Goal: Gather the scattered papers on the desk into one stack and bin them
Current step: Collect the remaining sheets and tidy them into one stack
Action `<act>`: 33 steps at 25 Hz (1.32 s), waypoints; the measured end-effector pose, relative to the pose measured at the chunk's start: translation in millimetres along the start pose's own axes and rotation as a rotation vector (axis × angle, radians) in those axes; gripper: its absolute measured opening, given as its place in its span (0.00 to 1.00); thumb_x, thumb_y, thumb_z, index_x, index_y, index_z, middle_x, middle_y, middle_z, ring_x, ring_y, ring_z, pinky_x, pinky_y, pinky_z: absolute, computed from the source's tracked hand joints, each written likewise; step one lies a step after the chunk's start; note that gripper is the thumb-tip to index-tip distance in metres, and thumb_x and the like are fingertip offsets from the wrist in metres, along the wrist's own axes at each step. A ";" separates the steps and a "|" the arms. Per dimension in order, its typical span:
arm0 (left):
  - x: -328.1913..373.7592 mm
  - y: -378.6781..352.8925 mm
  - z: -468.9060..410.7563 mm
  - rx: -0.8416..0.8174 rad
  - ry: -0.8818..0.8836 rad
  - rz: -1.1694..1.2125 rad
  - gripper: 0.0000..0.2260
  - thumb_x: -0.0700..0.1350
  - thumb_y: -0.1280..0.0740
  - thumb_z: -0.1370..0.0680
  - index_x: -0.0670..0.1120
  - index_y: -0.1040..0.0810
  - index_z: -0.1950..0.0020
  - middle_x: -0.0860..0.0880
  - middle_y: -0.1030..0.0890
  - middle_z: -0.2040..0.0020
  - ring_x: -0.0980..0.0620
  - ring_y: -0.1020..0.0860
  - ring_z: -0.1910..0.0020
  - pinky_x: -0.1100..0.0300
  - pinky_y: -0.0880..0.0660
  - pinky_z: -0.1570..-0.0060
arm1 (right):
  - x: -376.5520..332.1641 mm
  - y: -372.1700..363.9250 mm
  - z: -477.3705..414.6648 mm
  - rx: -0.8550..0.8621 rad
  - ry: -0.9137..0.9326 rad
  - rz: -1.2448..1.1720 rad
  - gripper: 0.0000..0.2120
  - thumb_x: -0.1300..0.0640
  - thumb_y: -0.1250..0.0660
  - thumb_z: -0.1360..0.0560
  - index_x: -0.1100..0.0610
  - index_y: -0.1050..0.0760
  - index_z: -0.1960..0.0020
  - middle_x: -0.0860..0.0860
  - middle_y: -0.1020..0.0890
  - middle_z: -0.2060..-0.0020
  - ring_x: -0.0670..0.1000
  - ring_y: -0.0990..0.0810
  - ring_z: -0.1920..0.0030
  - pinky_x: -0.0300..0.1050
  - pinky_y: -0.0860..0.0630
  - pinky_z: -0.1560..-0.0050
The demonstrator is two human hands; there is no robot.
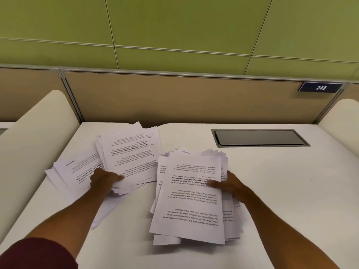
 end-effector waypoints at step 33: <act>65.6 -71.1 164.4 -0.660 -0.303 0.545 0.14 0.29 0.32 0.27 0.47 0.27 0.53 0.47 0.17 0.53 0.58 0.17 0.64 0.63 0.20 0.64 | 4.9 22.3 4.8 0.114 -0.167 -0.280 0.36 0.35 0.58 0.21 0.60 0.29 0.32 0.55 0.21 0.42 0.55 0.20 0.45 0.48 0.23 0.45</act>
Point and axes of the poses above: each hand's wrist, its own z-axis away from the middle knuckle, its own y-axis out of the back of the hand, x = y × z, the point moved 7 cm from there along -z, towards the middle knuckle
